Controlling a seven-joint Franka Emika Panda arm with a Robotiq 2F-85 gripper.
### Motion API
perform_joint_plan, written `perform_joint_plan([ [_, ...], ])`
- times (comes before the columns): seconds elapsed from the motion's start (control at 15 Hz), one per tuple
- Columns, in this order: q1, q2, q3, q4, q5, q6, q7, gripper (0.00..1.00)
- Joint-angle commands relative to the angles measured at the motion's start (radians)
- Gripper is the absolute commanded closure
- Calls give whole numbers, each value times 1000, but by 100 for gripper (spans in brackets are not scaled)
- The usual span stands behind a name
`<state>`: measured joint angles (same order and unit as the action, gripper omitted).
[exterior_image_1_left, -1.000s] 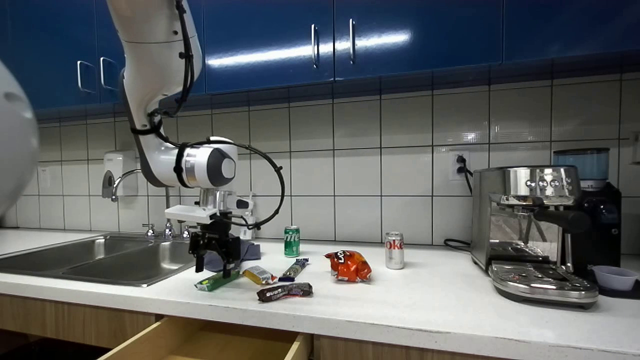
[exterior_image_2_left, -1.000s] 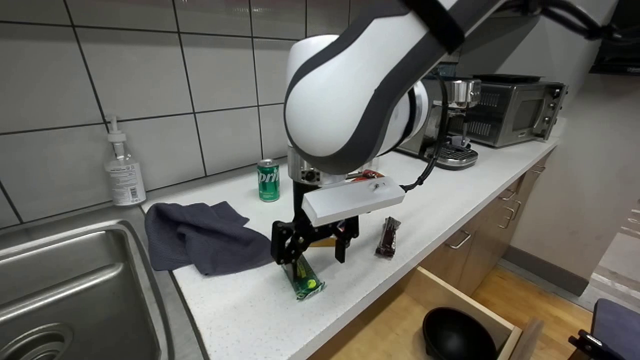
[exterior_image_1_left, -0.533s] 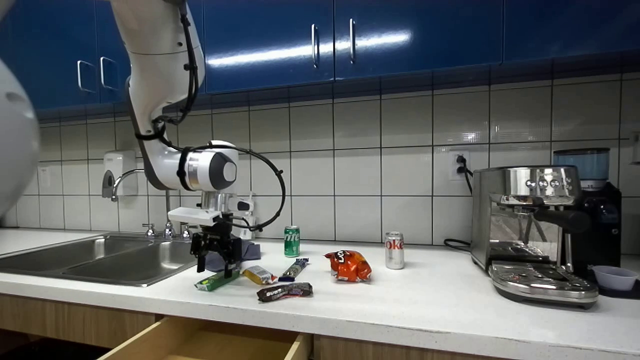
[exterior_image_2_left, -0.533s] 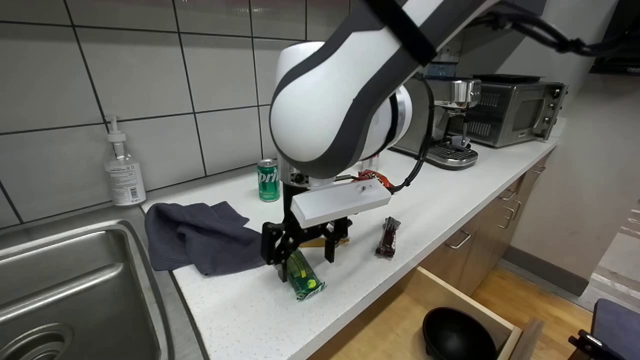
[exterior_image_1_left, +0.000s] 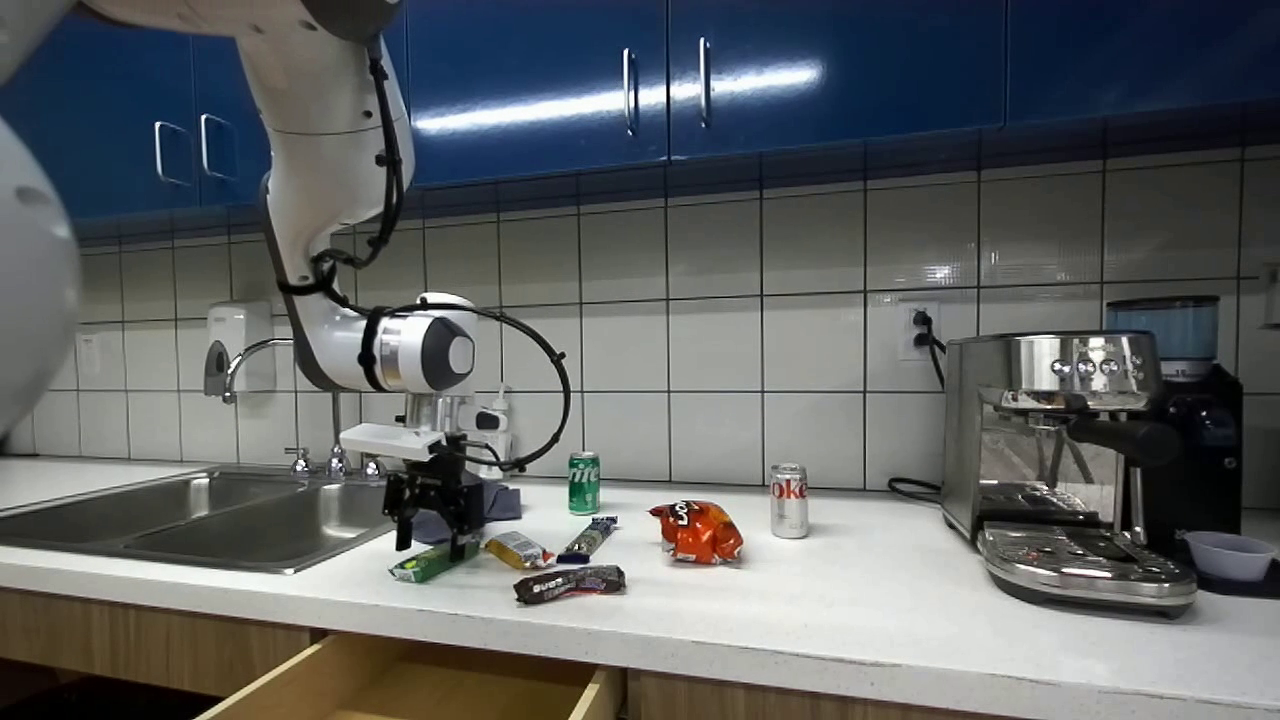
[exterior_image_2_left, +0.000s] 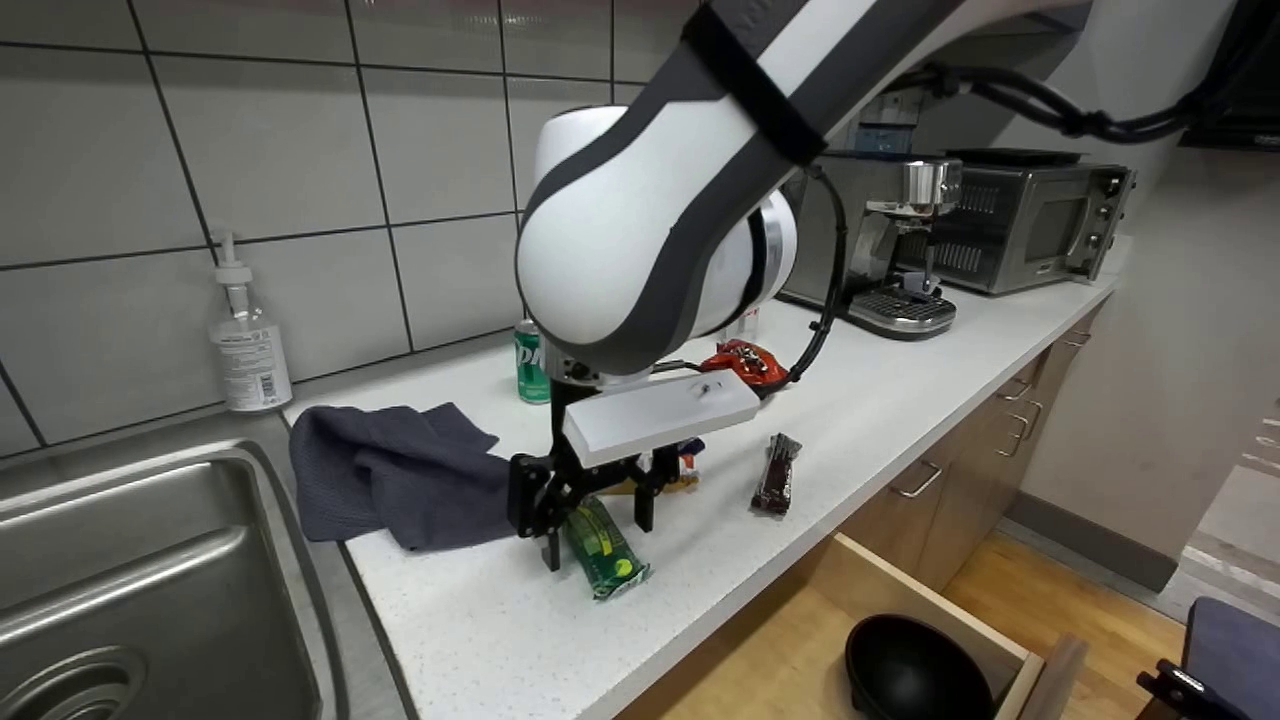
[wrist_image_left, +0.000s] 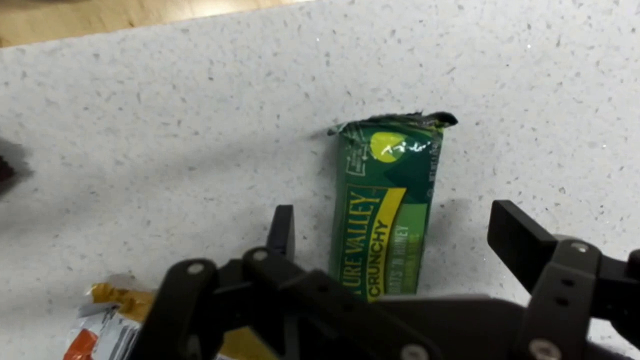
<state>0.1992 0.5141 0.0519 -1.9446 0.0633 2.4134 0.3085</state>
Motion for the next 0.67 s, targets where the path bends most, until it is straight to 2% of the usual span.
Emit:
perform_joint_plan([
  [0.0, 1, 30, -1, 50, -14, -19, -13, 25],
  [0.07, 1, 34, -2, 56, -14, -20, -13, 26],
  [0.53, 3, 39, -4, 65, -18, -13, -12, 82],
  [0.6, 4, 34, -3, 59, -17, -10, -12, 85],
])
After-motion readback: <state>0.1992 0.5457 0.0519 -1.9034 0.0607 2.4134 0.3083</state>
